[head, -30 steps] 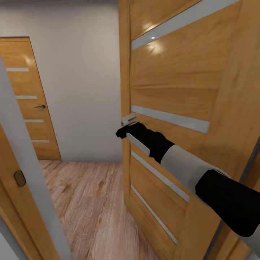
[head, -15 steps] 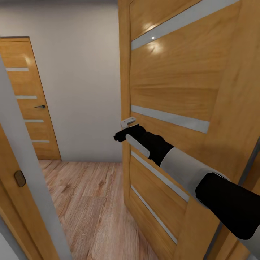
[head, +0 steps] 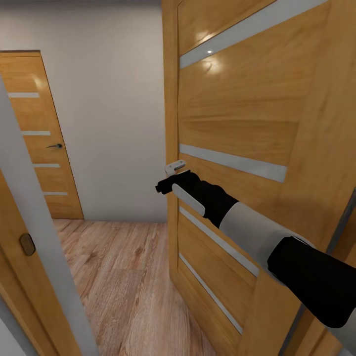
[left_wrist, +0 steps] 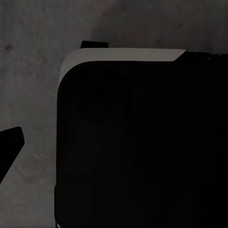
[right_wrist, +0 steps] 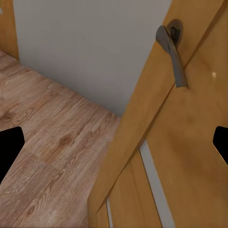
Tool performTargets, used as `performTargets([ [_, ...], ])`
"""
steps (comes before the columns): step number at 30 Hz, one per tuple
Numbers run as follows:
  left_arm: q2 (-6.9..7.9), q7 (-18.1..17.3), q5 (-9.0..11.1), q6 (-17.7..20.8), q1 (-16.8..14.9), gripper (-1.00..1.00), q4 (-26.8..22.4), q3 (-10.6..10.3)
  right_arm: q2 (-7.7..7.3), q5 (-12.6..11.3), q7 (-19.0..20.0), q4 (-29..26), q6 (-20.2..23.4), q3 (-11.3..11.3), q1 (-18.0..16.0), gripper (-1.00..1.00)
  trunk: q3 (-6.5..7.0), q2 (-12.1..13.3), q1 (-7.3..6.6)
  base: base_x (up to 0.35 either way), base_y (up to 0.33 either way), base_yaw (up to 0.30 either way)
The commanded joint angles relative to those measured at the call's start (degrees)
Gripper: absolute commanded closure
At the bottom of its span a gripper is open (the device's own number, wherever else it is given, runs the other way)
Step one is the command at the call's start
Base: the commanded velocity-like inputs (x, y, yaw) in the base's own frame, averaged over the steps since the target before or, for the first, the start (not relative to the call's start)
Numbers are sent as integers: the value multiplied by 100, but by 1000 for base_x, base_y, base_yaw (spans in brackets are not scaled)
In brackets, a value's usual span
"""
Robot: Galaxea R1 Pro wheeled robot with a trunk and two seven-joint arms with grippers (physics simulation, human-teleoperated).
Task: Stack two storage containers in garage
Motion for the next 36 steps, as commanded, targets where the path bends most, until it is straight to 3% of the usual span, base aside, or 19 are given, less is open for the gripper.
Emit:
performTargets([
  [1,-1,-13,41,-17,-3,-100,5,4,0,-58,-54,-3,5,17,-10,-100,-7,-4,0,0,0,0],
  [13,-3,-31,41,-20,-3,-100,5,4,0,-61,-54,-3,-4,14,-10,-100,-7,-4,0,4,0,0],
  [28,-3,-84,41,-8,-3,-100,5,-5,0,-20,-88,-3,-137,61,-10,-100,-7,-4,0,285,0,0],
  [36,-3,-75,41,-15,-3,-100,5,-5,0,-19,-165,-3,-136,68,-6,-100,-7,-4,0,68,0,0],
])
